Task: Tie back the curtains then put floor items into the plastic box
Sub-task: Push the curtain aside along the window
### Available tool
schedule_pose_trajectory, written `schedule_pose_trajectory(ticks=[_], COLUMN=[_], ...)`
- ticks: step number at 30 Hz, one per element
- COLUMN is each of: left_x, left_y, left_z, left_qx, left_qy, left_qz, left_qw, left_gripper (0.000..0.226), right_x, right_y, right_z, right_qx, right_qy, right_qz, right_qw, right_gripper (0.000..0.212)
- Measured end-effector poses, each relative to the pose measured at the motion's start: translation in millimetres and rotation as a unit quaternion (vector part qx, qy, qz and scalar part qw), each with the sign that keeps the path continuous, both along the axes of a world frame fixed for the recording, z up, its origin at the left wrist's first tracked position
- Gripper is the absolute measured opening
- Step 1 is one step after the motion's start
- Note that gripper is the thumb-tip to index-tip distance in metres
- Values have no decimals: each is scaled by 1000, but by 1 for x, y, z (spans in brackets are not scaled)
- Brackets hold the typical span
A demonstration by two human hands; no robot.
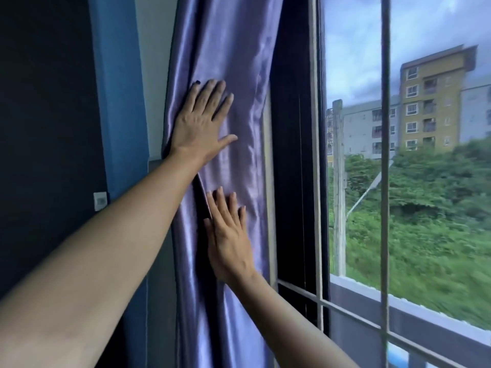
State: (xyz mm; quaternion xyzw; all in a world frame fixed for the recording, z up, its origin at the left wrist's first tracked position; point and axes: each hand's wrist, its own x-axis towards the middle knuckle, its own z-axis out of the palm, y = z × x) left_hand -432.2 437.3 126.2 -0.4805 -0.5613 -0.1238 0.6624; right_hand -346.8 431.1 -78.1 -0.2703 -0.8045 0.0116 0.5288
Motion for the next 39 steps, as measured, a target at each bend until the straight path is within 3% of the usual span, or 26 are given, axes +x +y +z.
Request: schedule_pose_trajectory(ticks=[16, 21, 27, 39], left_x=[-30, -28, -14, 43], left_y=[34, 36, 33, 9], left_z=[0, -13, -24, -47], left_qx=[-7, -38, -36, -46], left_qy=[-10, -30, -47, -54], left_qz=[-28, -78, -131, -185], left_qw=[1000, 996, 990, 980], left_gripper=[83, 85, 84, 77], right_x=[-21, -8, 15, 78], right_y=[31, 41, 47, 15], right_z=[6, -13, -26, -16], right_qx=[-17, -11, -26, -76], right_qy=[-29, -82, 4, -111], right_qz=[-13, -48, -117, -126], right_qw=[999, 995, 993, 983], right_gripper=[51, 62, 69, 68])
